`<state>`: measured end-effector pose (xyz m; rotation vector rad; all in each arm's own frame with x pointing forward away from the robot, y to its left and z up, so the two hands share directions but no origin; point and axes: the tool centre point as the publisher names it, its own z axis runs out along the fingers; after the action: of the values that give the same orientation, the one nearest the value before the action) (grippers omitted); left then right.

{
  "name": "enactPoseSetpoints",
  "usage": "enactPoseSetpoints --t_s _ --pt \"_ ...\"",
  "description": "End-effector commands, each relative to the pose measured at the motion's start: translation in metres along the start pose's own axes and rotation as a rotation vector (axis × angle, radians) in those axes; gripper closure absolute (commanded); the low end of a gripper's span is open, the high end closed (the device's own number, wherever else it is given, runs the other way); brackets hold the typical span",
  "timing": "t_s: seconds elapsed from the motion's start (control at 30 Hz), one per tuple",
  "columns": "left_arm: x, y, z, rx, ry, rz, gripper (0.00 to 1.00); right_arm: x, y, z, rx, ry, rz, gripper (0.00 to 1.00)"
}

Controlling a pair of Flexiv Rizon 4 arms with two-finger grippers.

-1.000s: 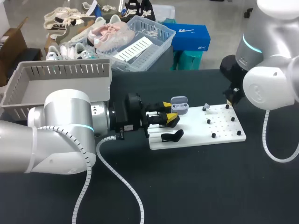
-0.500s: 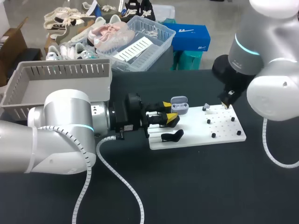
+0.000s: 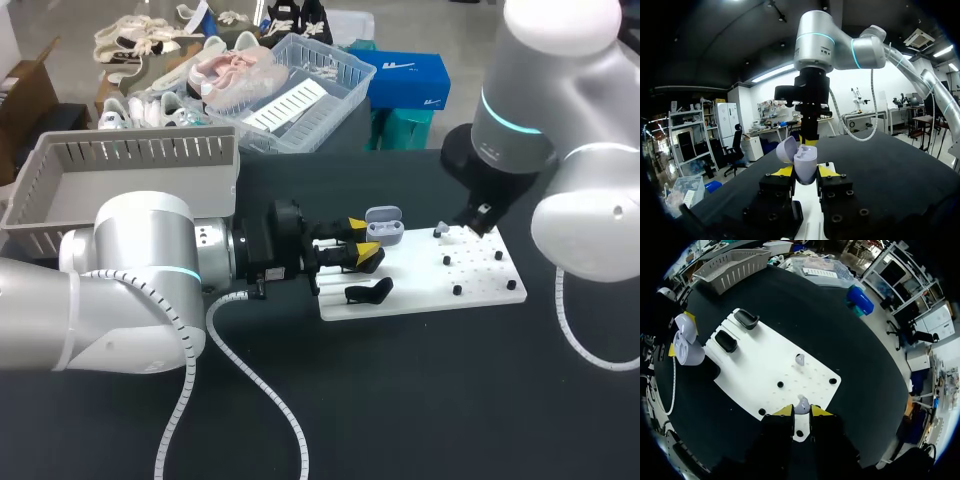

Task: Pick up each earbud case from the left stands, insert the matching earbuds, close the lid, and place the case in the box.

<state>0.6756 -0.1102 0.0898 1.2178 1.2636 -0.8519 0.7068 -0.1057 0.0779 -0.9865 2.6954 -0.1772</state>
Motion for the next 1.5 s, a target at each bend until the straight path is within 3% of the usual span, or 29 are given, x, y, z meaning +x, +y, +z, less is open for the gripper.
enactPoseSetpoints --t_s 0.03,0.3,0.5,0.87,1.03,1.23,1.5 --pt "0.000 -0.002 0.000 -0.010 0.000 0.002 1.00 0.002 0.002 0.000 0.008 -0.006 0.003 1.00" --pt "0.000 -0.002 0.000 -0.010 0.000 0.002 1.00 0.002 0.002 0.000 0.008 -0.006 0.003 1.00" --pt "0.000 -0.002 0.000 -0.010 0.000 0.002 1.00 -0.001 0.006 -0.006 0.002 0.058 0.205 1.00" --pt "0.000 -0.002 0.000 -0.010 0.000 0.002 1.00 0.014 0.011 -0.045 -0.046 0.098 0.681 1.00" --pt "0.000 -0.002 0.000 -0.010 0.000 0.002 1.00 0.013 0.022 -0.058 -0.005 0.127 0.867 1.00" --pt "0.000 -0.002 0.000 -0.010 0.000 0.002 1.00 0.007 0.044 -0.072 0.014 0.109 1.011 1.00" --pt "0.000 -0.002 0.000 -0.010 0.000 0.002 1.00 -0.017 0.079 -0.082 0.048 0.079 1.052 1.00"
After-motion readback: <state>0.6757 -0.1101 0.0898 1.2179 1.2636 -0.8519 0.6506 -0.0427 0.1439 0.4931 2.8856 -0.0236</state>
